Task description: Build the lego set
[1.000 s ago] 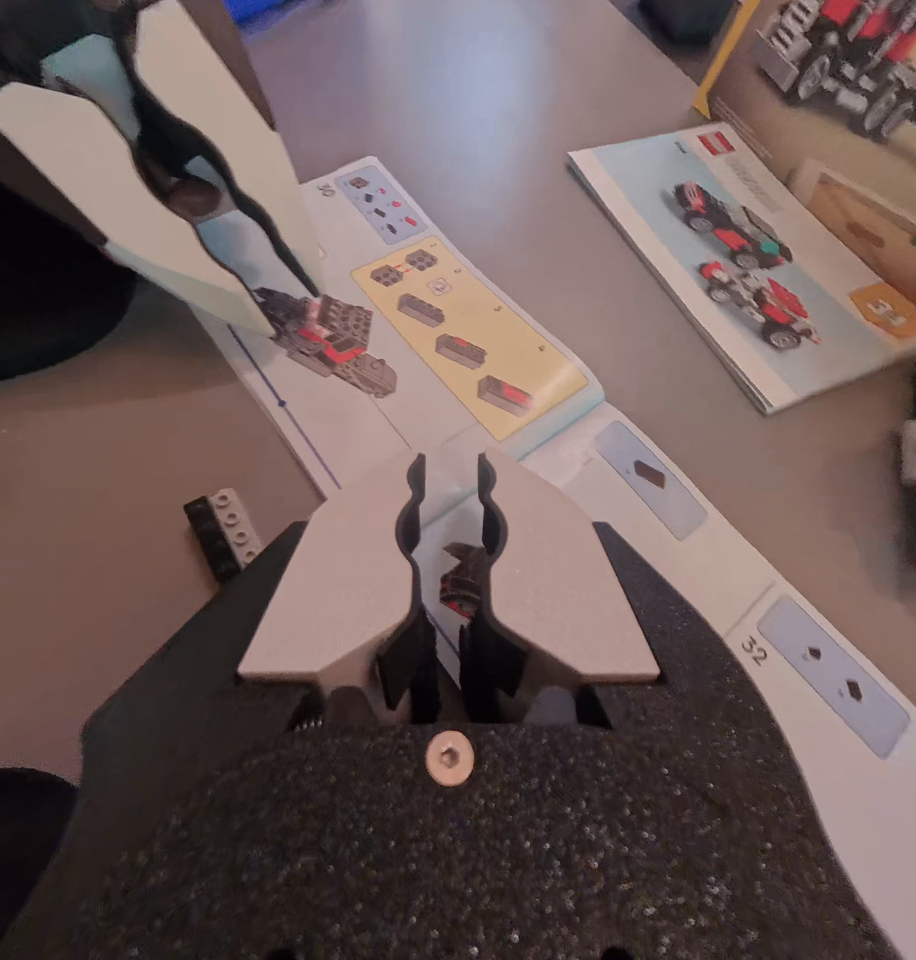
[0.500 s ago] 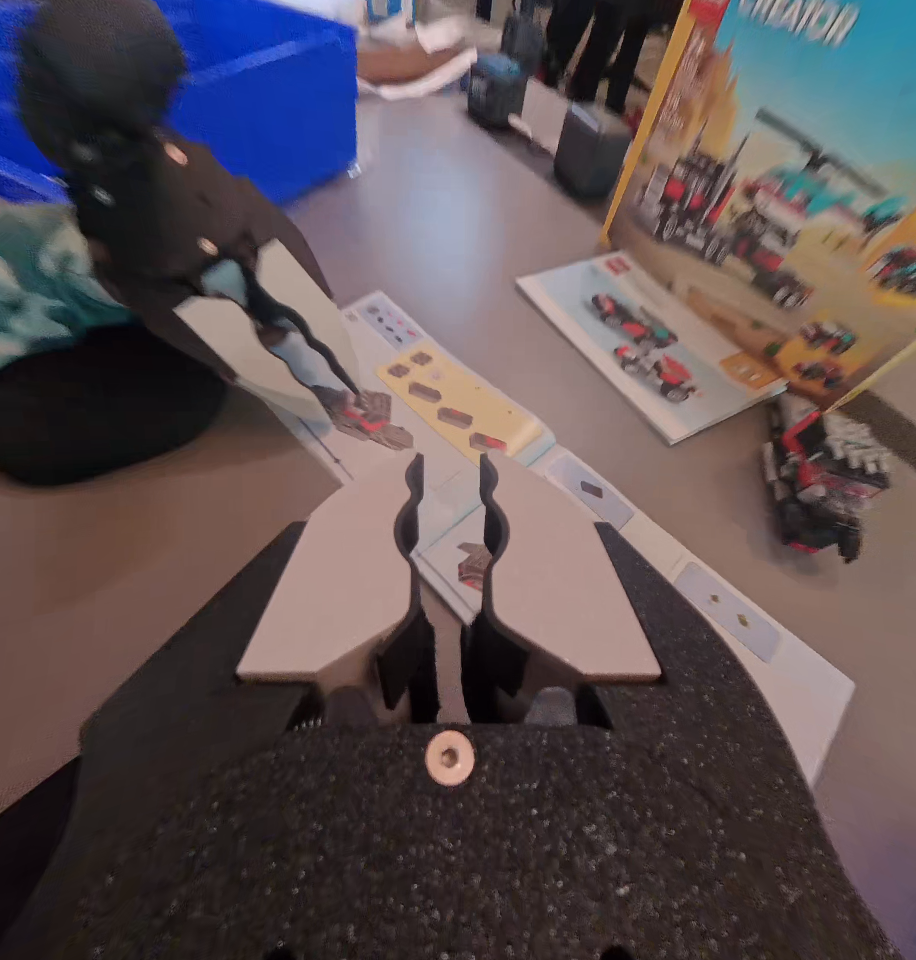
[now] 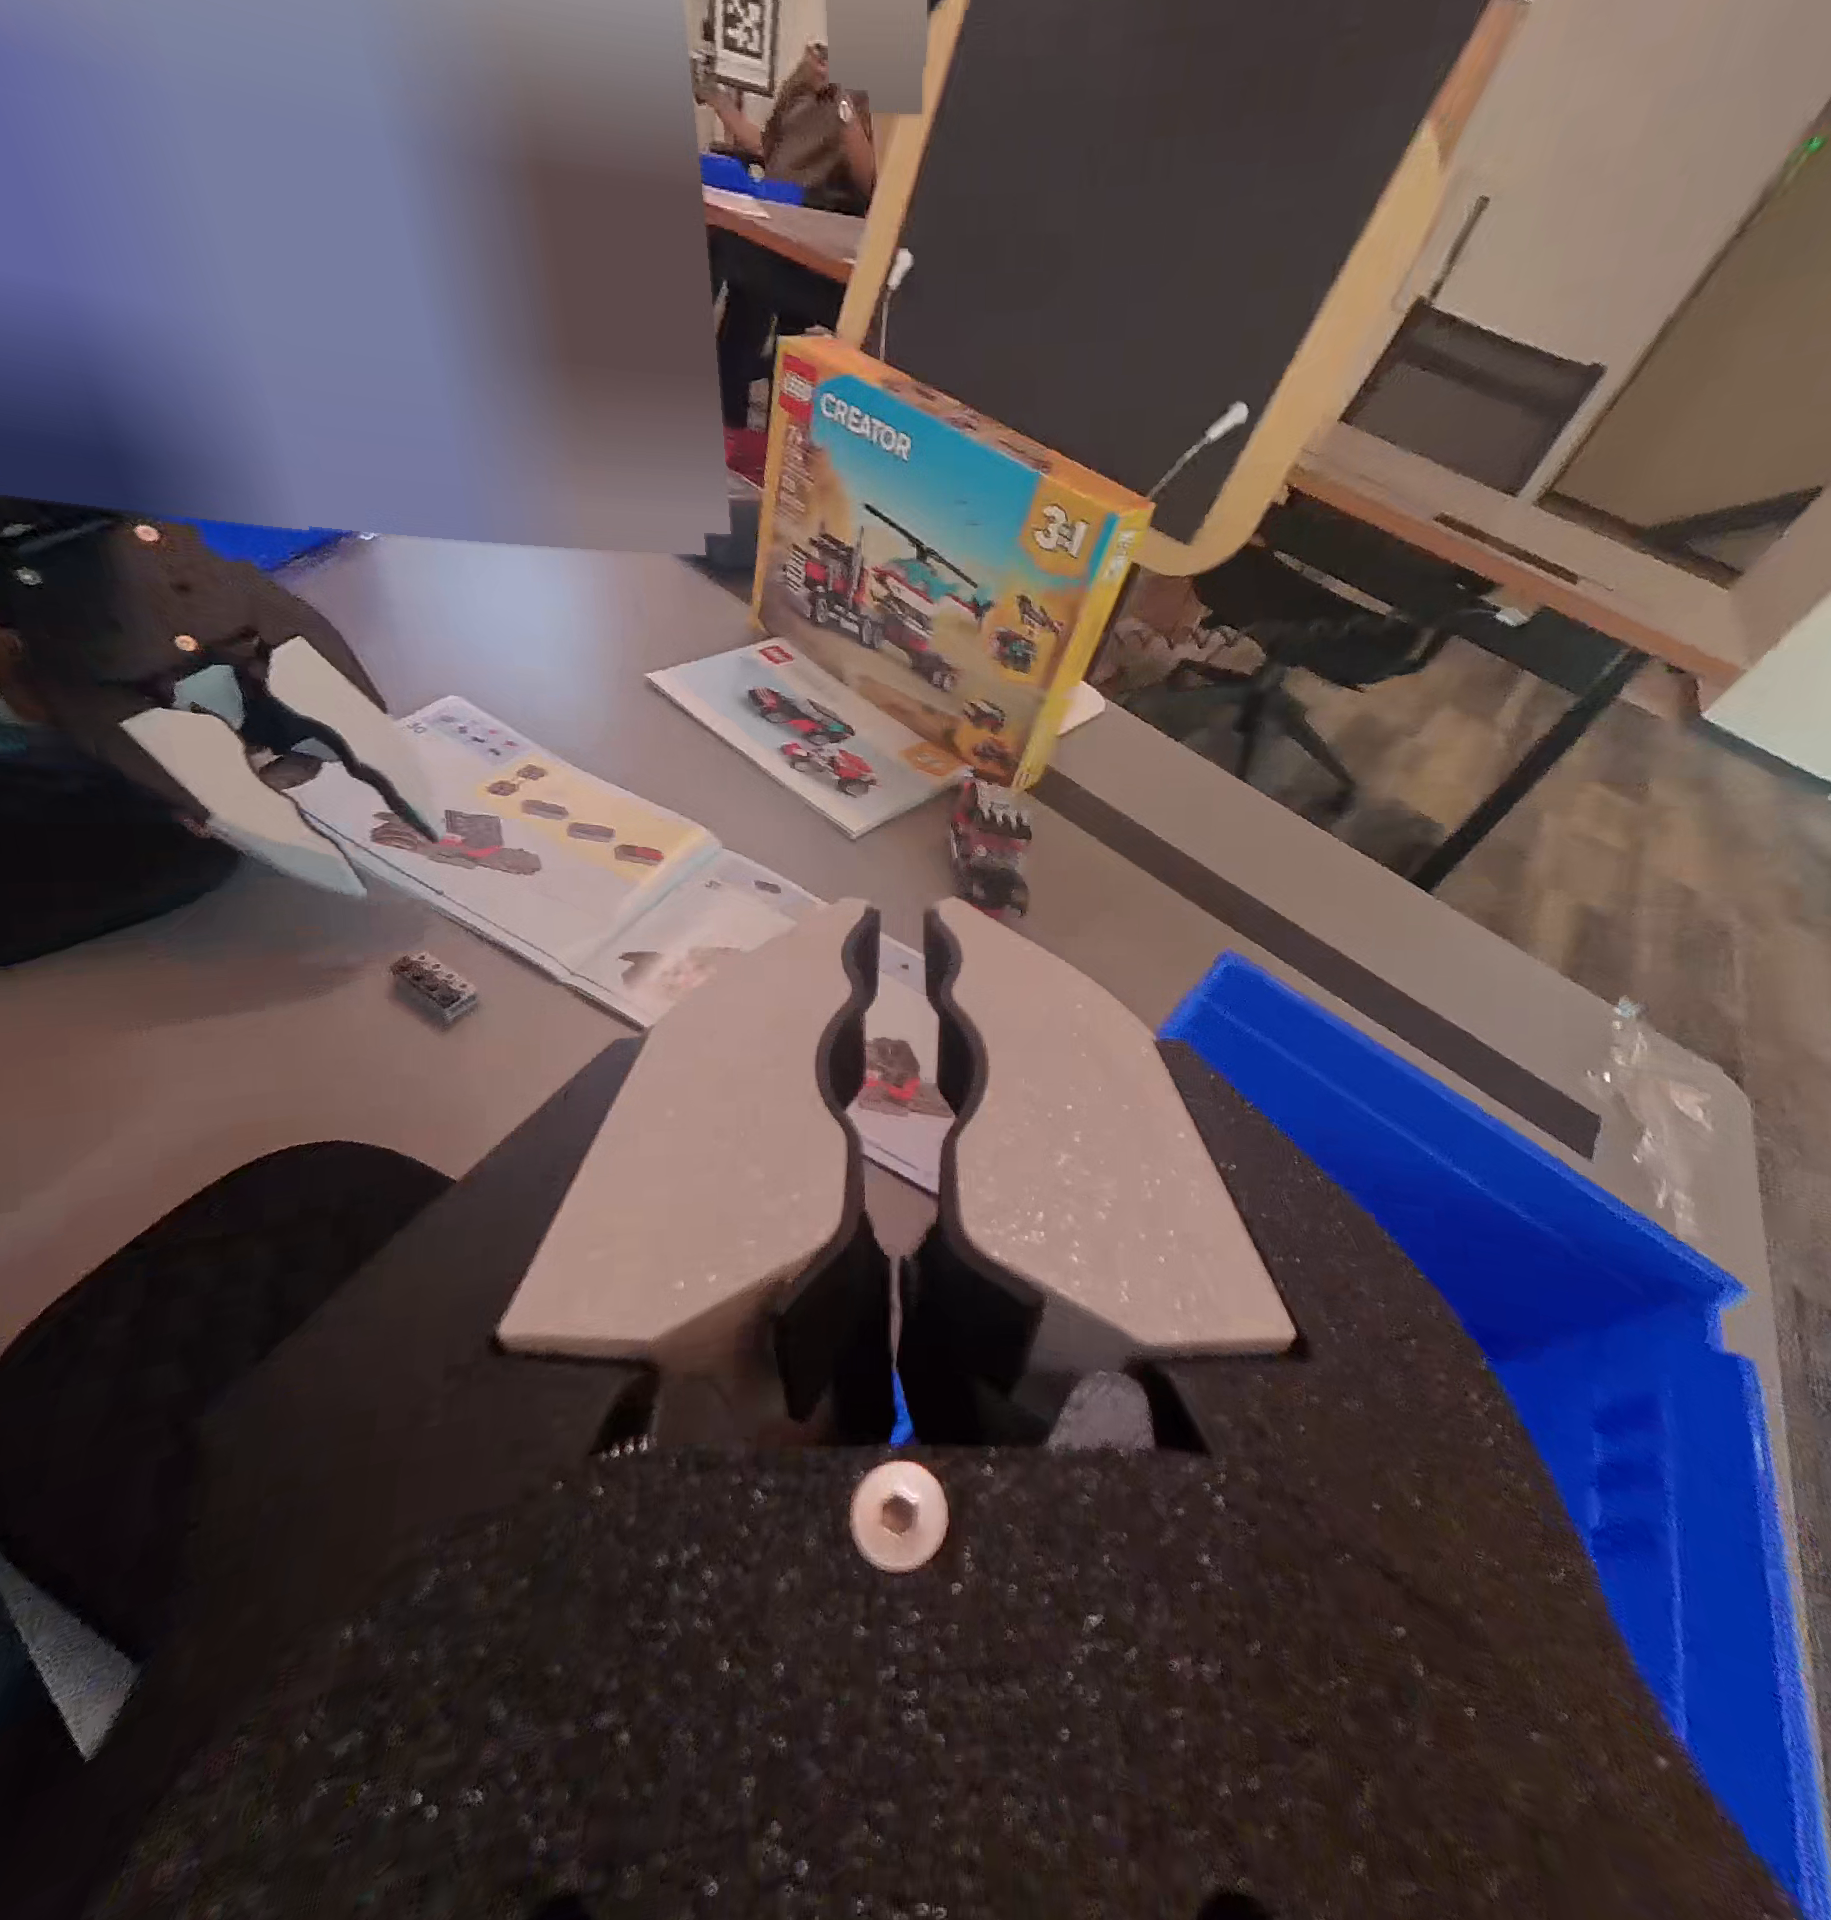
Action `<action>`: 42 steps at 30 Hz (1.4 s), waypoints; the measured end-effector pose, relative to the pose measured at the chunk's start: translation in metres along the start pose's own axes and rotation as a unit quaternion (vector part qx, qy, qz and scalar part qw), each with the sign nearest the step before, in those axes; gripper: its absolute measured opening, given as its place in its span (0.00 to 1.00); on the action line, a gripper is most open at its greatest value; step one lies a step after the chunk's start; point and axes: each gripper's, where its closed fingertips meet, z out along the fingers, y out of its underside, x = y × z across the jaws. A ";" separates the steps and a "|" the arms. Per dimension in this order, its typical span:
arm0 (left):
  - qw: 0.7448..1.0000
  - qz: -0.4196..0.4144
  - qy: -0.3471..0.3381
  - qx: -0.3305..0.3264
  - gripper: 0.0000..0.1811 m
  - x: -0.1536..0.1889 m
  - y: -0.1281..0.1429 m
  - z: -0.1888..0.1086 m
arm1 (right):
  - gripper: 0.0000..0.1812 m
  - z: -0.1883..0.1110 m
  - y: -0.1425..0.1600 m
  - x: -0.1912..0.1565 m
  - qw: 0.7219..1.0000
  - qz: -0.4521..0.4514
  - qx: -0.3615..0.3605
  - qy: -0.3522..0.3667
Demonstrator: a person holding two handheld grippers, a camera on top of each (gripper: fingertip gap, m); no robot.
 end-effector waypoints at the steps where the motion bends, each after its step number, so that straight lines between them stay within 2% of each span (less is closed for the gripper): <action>1: 1.000 0.003 0.009 0.002 0.19 0.005 -0.003 0.001 | 0.05 -0.001 0.003 0.002 1.000 0.008 -0.003 0.001; 3: 1.000 0.006 0.022 0.002 0.19 0.011 -0.007 0.004 | 0.06 0.004 0.003 -0.005 1.000 0.020 0.001 -0.019; 7: 0.999 0.012 0.030 -0.014 0.19 0.015 -0.005 0.012 | 0.09 0.034 0.006 -0.058 0.989 0.015 -0.013 -0.145; 11: 0.999 0.005 0.037 -0.018 0.19 0.015 -0.003 0.015 | 0.13 0.074 0.015 -0.130 0.954 0.030 -0.018 -0.297; 15: 0.999 -0.001 0.044 -0.016 0.19 0.015 -0.001 0.016 | 0.10 0.108 0.058 -0.185 0.909 0.078 -0.115 -0.393; 18: 0.998 0.006 0.055 -0.022 0.19 0.018 0.001 0.019 | 0.09 0.119 0.087 -0.199 0.894 0.084 -0.179 -0.402; 21: 0.997 0.019 0.057 -0.039 0.27 0.019 0.005 0.025 | 0.16 0.124 0.109 -0.211 0.881 0.084 -0.240 -0.398; 26: 0.995 0.047 0.082 -0.040 0.29 0.030 0.003 0.031 | 0.21 0.131 0.128 -0.220 0.874 0.080 -0.296 -0.377; 31: 0.991 0.069 0.109 -0.034 0.29 0.040 0.002 0.029 | 0.22 0.138 0.128 -0.215 0.880 0.085 -0.294 -0.363; 36: 0.979 0.133 0.152 -0.018 0.27 0.061 0.000 0.025 | 0.21 0.147 0.126 -0.216 0.885 0.083 -0.279 -0.363; 42: 0.978 0.136 0.157 -0.010 0.27 0.062 -0.001 0.023 | 0.18 0.155 0.126 -0.214 0.896 0.057 -0.276 -0.342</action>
